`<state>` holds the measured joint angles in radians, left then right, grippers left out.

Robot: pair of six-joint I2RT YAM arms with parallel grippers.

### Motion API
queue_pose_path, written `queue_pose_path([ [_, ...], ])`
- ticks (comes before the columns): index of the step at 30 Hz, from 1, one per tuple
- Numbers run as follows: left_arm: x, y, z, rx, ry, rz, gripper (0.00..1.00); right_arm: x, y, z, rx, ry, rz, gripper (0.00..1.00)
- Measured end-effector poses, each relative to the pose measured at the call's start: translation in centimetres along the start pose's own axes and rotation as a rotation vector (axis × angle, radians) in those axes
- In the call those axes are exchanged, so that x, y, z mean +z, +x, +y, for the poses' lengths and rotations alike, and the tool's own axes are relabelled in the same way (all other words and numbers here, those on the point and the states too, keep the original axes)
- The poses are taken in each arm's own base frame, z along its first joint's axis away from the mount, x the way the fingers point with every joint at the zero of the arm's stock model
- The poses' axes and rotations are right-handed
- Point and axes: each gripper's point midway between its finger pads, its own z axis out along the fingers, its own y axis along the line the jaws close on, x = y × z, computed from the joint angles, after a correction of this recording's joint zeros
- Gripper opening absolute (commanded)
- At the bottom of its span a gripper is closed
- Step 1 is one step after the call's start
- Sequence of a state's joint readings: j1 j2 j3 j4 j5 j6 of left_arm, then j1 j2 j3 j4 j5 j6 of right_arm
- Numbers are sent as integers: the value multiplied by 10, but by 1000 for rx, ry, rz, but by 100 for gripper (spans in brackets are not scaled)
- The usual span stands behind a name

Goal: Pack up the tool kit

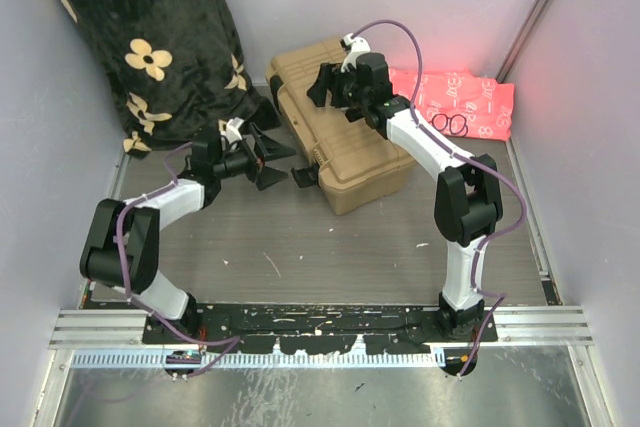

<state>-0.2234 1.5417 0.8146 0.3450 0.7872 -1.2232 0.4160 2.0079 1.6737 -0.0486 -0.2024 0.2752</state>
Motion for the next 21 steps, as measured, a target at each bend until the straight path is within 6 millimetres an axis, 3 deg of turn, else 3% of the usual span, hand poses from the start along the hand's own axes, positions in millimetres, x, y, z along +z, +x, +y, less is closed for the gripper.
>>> queue_pose_path([
  [5,19,-2,2,-11,59,18,98,0,0,0,-2,2,6,80],
  [9,32,8,2,-14,83,48,98,0,0,0,-2,2,7,80],
  [21,36,28,-19,-22,140,87,98,0,0,0,-6,3,7,80],
])
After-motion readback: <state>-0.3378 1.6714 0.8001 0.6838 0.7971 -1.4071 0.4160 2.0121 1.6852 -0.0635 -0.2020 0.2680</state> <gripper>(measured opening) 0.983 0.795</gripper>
